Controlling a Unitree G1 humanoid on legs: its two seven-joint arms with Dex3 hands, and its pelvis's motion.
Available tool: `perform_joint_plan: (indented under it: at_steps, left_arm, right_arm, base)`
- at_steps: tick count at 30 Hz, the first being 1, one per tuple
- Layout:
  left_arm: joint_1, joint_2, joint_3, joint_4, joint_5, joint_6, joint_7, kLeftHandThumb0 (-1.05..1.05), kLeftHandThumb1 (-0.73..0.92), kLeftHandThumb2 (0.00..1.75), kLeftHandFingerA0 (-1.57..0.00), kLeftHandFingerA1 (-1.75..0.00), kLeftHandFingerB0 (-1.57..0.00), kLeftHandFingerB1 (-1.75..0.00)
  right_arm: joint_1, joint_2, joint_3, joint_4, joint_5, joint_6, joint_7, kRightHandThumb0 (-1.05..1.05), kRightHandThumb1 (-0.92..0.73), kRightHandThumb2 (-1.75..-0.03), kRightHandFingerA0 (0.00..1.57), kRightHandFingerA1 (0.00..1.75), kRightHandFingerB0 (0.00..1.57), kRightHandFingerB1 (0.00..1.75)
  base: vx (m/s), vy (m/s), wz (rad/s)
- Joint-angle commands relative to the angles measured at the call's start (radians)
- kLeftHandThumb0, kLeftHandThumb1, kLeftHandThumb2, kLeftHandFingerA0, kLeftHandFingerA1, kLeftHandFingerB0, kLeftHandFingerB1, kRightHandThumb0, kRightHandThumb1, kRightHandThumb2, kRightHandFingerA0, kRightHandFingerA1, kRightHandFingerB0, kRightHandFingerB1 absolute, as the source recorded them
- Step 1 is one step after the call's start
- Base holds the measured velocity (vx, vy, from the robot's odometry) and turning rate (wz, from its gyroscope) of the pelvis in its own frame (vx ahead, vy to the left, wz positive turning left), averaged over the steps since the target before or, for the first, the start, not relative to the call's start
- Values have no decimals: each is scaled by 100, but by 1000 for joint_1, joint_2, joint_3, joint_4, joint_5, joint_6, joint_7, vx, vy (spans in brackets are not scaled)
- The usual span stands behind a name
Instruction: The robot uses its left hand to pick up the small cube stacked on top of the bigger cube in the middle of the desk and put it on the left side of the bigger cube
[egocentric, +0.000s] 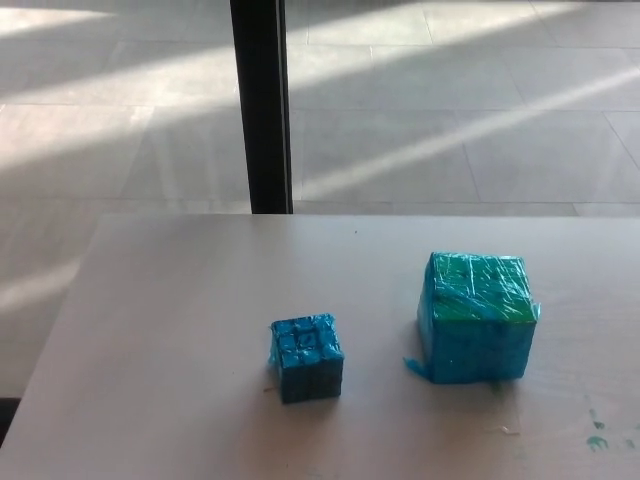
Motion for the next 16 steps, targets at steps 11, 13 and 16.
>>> perform_joint_plan:
  at_steps: [11, 13, 16]
  left_arm:
    - [23, 9, -10, 179, -122, -48, -69, -91, 57, 102, -2, -23, 0, -9]
    - [20, 9, -19, 183, -120, -61, -60, -86, 56, 102, -3, -29, 0, -14]
    - [18, 13, -31, 189, -115, -79, -57, -95, 60, 104, -2, -12, 0, -8]
  right_arm:
    - [50, -7, 0, -6, 11, -8, 26, -52, -55, -92, 49, 67, 32, 52]
    - [49, -16, 26, 12, -18, -31, 24, -53, -55, -93, 48, 67, 31, 52]
    - [57, -13, 31, 30, -15, -46, 32, -50, -70, -61, 52, 64, 38, 41]
  base:
    - [0, 0, 0]
    - [0, 0, 0]
    - [0, 0, 0]
